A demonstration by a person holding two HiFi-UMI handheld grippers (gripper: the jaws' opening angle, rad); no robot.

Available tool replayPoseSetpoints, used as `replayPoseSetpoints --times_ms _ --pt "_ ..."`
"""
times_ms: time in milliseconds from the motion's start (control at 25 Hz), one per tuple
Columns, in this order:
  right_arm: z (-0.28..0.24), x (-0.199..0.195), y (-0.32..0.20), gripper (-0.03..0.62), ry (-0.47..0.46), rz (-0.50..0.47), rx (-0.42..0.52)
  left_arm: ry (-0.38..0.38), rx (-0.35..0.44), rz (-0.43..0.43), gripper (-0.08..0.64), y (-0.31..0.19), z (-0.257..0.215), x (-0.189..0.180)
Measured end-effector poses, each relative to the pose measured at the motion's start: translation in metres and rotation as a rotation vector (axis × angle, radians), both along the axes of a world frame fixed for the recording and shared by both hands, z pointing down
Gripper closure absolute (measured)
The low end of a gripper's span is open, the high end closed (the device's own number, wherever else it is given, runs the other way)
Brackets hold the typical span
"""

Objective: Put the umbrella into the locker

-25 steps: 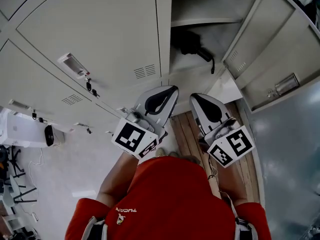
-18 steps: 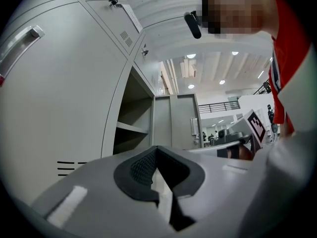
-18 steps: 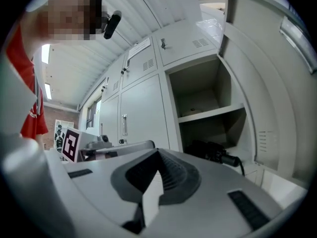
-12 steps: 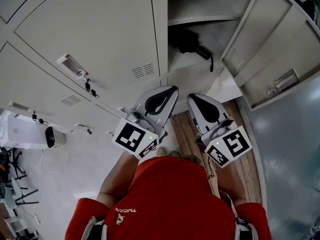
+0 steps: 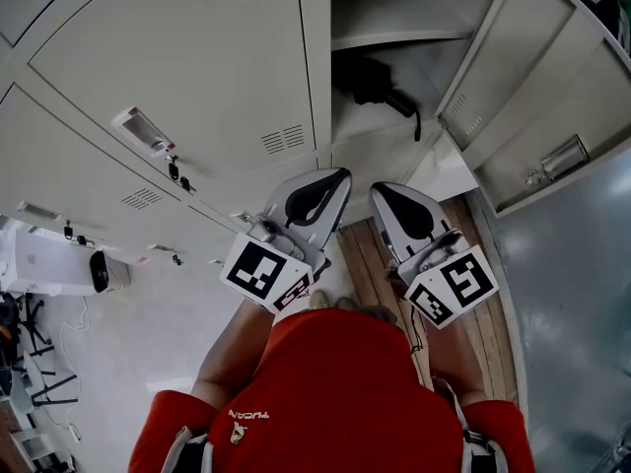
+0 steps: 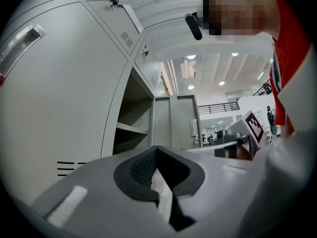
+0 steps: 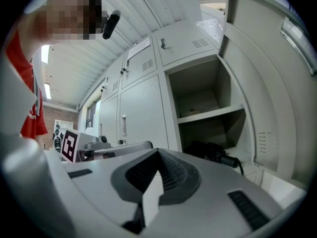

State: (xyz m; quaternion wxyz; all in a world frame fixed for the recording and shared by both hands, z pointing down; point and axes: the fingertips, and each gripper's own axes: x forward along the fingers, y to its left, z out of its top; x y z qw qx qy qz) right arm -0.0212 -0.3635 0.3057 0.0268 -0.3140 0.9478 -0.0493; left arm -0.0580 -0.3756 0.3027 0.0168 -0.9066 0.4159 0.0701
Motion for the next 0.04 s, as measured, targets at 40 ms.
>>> replayPoseSetpoints --times_ms 40 --pt "-0.0006 0.0003 -0.0006 0.591 -0.001 0.001 0.001 0.001 0.001 0.001 0.555 -0.0004 -0.0002 0.0001"
